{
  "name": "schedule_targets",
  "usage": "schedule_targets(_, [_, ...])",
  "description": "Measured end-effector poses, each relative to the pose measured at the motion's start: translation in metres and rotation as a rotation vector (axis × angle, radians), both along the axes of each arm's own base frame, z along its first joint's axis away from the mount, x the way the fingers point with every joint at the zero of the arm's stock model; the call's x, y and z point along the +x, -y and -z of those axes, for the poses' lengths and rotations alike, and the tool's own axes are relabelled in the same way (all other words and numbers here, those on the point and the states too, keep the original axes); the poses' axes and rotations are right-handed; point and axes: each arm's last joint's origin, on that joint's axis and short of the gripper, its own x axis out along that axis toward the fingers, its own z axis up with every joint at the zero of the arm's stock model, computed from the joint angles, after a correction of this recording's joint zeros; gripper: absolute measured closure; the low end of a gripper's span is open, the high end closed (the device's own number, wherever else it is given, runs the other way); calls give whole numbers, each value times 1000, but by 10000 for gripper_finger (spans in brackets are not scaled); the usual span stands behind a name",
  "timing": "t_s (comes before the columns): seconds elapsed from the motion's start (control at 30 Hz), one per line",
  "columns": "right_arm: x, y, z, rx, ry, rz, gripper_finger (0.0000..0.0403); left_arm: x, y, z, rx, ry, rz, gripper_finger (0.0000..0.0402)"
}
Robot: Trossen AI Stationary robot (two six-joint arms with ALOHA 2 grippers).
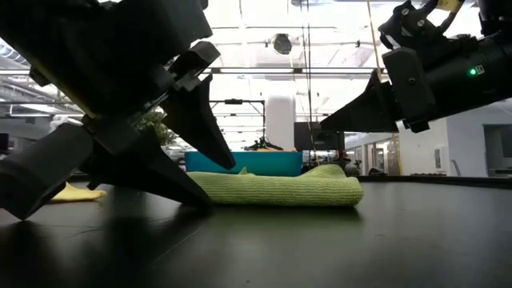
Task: Fold microfiber towels
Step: Put the green microfiber towel into the blue bin
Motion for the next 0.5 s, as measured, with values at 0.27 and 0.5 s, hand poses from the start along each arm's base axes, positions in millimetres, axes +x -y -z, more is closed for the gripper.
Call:
schedule_targets(0.27, [0, 0, 0, 1, 1, 1, 245, 5, -11, 1, 18, -8, -32, 185])
schedule_targets(0.5, [0, 0, 0, 4, 6, 1, 245, 11, -25, 2, -8, -7, -96, 186])
